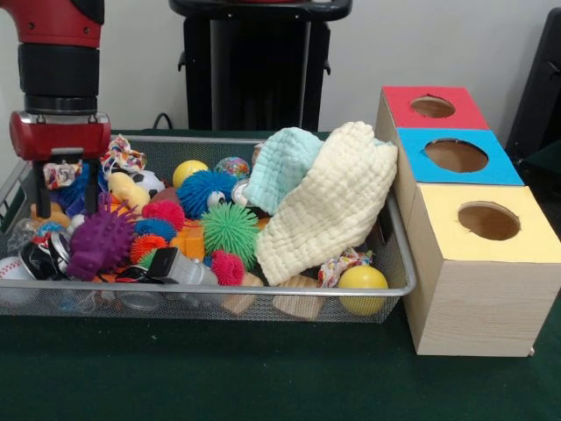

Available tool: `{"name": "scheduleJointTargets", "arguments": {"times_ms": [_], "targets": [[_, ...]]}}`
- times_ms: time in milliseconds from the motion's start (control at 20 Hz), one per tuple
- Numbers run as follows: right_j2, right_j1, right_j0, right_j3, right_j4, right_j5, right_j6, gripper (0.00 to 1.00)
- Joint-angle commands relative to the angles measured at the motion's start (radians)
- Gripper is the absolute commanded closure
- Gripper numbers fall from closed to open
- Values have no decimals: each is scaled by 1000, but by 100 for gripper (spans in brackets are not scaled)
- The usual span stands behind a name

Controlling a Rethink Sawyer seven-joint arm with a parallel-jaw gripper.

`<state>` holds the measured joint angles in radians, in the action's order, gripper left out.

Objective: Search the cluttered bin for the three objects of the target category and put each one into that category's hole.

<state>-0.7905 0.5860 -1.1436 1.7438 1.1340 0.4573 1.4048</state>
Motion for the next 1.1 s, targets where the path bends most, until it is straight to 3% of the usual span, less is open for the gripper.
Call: {"name": "scheduleJointTargets", "arguments": {"times_ms": [50, 600, 1100], "targets": [[37, -82, -14, -61, 72, -39, -175, 0], [-21, -123, -75, -90, 34, 3, -311, 0], [-37, -96, -73, -79, 17, 31, -312, 0]]}}
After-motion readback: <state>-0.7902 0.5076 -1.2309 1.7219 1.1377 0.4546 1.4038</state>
